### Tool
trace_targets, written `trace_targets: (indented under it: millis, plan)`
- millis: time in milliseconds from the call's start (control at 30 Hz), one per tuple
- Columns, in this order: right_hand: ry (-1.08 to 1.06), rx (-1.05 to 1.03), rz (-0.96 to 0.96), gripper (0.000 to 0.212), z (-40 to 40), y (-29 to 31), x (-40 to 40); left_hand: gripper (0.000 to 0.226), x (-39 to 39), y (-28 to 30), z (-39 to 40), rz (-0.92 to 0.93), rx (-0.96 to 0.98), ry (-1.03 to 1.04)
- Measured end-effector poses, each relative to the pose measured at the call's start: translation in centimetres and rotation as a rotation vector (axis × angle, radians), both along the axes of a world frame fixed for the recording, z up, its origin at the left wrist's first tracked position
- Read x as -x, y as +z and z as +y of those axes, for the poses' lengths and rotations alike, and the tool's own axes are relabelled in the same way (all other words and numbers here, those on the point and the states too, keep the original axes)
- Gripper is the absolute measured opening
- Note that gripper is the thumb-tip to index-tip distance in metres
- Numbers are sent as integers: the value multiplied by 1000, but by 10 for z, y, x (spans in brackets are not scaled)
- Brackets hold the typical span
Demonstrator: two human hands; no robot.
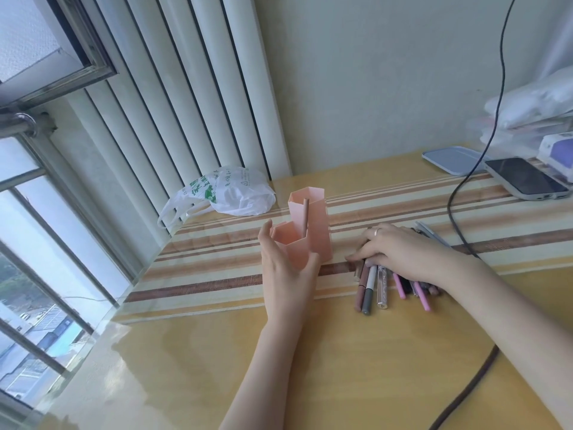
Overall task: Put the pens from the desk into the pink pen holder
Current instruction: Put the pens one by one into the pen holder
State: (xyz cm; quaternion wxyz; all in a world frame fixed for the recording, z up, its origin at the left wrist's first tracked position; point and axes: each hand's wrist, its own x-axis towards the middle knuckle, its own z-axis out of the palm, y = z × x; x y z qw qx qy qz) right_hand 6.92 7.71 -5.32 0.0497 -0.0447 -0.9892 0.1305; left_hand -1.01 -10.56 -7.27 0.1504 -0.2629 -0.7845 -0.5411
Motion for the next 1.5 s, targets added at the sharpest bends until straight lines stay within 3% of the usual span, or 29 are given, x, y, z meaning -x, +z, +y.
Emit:
trace_targets:
  millis: [133, 267, 400, 467, 533, 633, 733, 833, 933, 1000, 1133, 1300, 1400, 1467, 1500]
  plan:
    - [24, 88, 43, 23, -2, 3, -1, 76, 1, -1, 0, 11, 7, 6]
    - [106, 12, 86, 8, -2, 4, -3, 74, 0, 0, 0, 13, 17, 18]
    - [113, 17, 122, 7, -7, 1, -5, 74, -2, 1, 1, 2, 24, 14]
    - [100, 121, 280, 7, -16, 1, -4, 75, -2, 2, 0, -1, 27, 14]
    - [114, 252, 582, 8, -27, 7, -3, 75, -2, 2, 0, -9, 28, 18]
    - [151, 545, 983, 27, -43, 21, -3, 74, -3, 3, -1, 22, 56, 18]
    - [259, 652, 1165, 50, -58, 28, -6, 75, -6, 3, -1, 67, 102, -23]
    - [292, 656, 1229, 56, -67, 29, -8, 76, -9, 4, 0, 72, 123, -48]
    - [271, 668, 1245, 56, -70, 25, -6, 78, -12, 5, 0, 73, 118, -79]
    - [199, 622, 1189, 42, -69, 21, -3, 79, -14, 6, 1, 84, 116, -111]
    - [48, 360, 1060, 17, -67, 3, 8, 77, -16, 7, 2, 98, 127, -114]
    - [66, 326, 999, 36, -64, 9, 9, 79, -15, 5, 3, 77, 122, -103]
    - [-90, 428, 1033, 26, -50, 18, 3, 81, -11, 4, 2, 58, 99, -39]
    - [-215, 435, 863, 12, -33, 21, 0, 83, -7, 3, 1, 47, 73, 18]
    - [-222, 411, 693, 15, -24, 21, -3, 83, -5, 3, 1, 42, 61, 38]
